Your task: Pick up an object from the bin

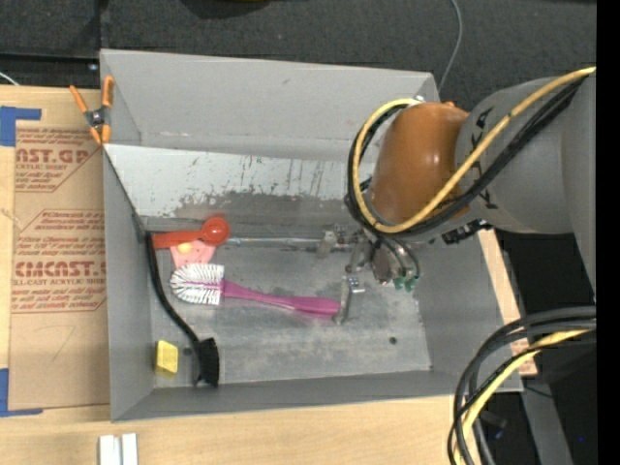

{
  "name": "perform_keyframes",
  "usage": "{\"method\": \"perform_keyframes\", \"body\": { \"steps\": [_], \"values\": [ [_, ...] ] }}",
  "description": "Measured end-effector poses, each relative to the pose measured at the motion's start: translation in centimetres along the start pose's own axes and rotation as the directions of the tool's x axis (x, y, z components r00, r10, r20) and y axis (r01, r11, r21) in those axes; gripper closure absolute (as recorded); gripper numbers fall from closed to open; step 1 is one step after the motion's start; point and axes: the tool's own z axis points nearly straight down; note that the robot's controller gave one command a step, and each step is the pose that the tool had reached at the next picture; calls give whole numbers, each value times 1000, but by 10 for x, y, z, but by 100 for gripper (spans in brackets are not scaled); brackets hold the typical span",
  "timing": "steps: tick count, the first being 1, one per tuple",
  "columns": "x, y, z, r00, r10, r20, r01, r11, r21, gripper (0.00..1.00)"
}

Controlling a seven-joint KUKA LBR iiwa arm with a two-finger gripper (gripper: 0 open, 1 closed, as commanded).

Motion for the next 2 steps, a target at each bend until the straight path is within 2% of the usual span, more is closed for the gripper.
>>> {"method": "perform_keyframes", "body": {
  "steps": [1, 2],
  "values": [
    [-1, 20, 45, 1000, 11, -22, -11, 1000, -5, 0],
    [-13, 61, 75, 993, 120, -5, -120, 993, -2, 0]
  ]
}}
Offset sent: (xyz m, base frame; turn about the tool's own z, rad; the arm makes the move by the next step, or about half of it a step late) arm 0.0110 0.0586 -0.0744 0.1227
